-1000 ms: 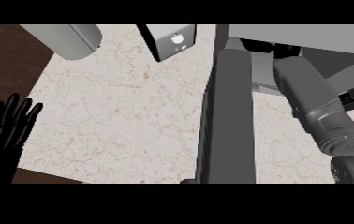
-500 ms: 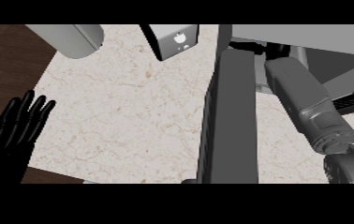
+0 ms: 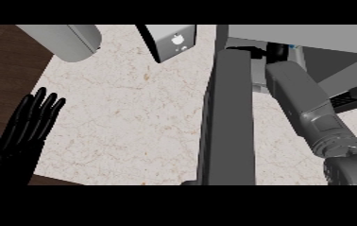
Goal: Pick up the milk, place it into the microwave and close the microwave
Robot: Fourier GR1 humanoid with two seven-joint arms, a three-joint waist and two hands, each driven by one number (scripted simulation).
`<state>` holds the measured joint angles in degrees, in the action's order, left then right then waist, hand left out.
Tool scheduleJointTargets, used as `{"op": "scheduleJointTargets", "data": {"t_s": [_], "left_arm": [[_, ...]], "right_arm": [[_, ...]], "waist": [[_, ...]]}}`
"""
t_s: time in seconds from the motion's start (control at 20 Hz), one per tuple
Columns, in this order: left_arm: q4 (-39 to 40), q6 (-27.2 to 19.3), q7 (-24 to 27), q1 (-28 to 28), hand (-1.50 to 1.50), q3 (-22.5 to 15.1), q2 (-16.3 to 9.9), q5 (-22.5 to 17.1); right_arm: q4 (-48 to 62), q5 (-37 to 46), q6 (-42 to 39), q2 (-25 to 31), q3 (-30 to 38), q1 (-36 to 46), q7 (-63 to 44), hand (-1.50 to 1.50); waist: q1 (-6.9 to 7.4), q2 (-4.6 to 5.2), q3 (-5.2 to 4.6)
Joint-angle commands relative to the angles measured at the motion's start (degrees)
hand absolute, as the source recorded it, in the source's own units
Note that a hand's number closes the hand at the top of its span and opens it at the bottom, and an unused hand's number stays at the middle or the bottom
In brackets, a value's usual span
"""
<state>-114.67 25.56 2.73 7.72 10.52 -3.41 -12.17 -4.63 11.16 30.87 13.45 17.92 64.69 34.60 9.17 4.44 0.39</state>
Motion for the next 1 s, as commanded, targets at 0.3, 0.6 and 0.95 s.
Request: {"op": "scheduleJointTargets", "data": {"t_s": [0.3,0.6,0.95], "left_arm": [[-1.69,-1.50,-0.80,0.92,-1.50,-4.34,2.52,4.19],[0.03,-2.20,1.57,1.49,-1.50,-6.52,3.37,5.35],[0.75,-2.75,2.03,1.49,-1.50,-7.38,3.40,5.85]], "right_arm": [[-0.70,-0.50,-2.68,2.19,0.80,-3.45,3.58,-1.50],[-0.34,-0.81,-8.09,2.71,1.10,-3.66,3.77,-1.50],[-0.90,-2.73,-8.29,0.46,3.15,-6.43,6.67,-1.50]], "waist": [[-1.34,-0.80,0.05],[-1.56,-0.97,-0.04],[-2.63,-1.46,-0.08]]}}
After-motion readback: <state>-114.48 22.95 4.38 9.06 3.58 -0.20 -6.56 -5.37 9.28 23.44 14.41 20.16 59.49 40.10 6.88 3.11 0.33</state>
